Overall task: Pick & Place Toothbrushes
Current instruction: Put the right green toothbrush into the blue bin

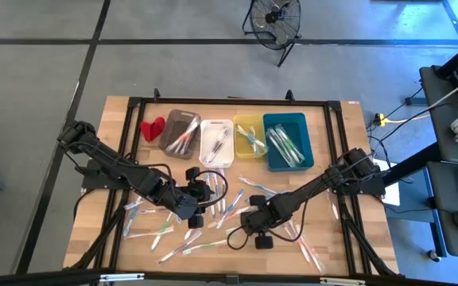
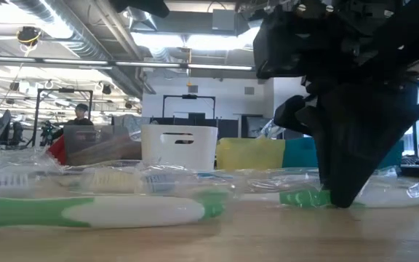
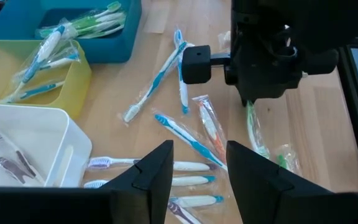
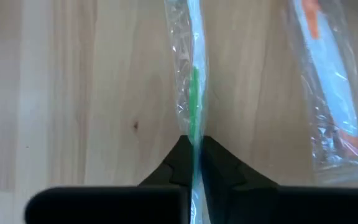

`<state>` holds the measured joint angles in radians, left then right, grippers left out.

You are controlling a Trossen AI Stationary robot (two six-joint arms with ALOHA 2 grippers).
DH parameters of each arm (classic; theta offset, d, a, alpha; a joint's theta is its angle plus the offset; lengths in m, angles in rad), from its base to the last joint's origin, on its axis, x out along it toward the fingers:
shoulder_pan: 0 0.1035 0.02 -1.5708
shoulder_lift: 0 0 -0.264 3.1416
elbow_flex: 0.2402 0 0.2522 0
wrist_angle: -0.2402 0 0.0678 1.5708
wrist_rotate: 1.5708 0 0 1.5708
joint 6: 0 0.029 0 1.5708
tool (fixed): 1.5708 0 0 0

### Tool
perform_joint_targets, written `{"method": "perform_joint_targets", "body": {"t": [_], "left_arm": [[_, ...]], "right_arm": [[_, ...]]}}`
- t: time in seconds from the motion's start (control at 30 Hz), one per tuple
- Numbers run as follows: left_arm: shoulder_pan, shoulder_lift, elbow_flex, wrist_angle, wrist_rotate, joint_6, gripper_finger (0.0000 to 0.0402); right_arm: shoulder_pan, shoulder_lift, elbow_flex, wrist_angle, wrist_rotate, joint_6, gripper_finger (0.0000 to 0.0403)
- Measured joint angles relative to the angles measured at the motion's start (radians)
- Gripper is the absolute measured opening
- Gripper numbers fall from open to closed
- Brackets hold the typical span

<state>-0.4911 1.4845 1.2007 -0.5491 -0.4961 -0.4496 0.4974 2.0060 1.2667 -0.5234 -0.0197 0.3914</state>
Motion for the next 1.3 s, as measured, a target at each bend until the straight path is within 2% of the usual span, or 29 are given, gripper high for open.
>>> {"method": "perform_joint_targets", "body": {"t": [0.1, 0.2, 0.37, 0.63, 0.97, 1.07, 1.3], "left_arm": [[0.0, 0.0, 0.0, 0.0, 0.001, 0.0, 0.0143], [0.0, 0.0, 0.0, 0.0, 0.014, -0.001, 0.0143], [0.0, 0.0, 0.0, 0.0, 0.018, 0.0, 0.0143], [0.0, 0.0, 0.0, -0.003, 0.018, 0.016, 0.0143], [-0.02, 0.0, 0.0, -0.01, 0.017, 0.018, 0.0143], [-0.026, 0.0, 0.0, -0.01, 0.016, 0.018, 0.0143], [-0.038, 0.0, 0.0, -0.007, 0.015, 0.016, 0.0143]], "right_arm": [[-0.001, 0.0, 0.0, 0.001, -0.01, 0.0, 0.0023], [0.001, -0.011, -0.002, -0.013, -0.007, 0.011, 0.0012], [0.011, -0.048, 0.017, -0.123, 0.069, 0.042, 0.0012], [0.027, -0.052, 0.248, -0.453, 0.176, 0.09, 0.0012], [0.021, -0.056, 0.549, -0.971, 0.214, 0.267, 0.0012], [0.021, -0.056, 0.613, -1.053, 0.214, 0.29, 0.0012], [0.009, -0.107, 0.653, -1.044, 0.215, 0.309, 0.0012]]}}
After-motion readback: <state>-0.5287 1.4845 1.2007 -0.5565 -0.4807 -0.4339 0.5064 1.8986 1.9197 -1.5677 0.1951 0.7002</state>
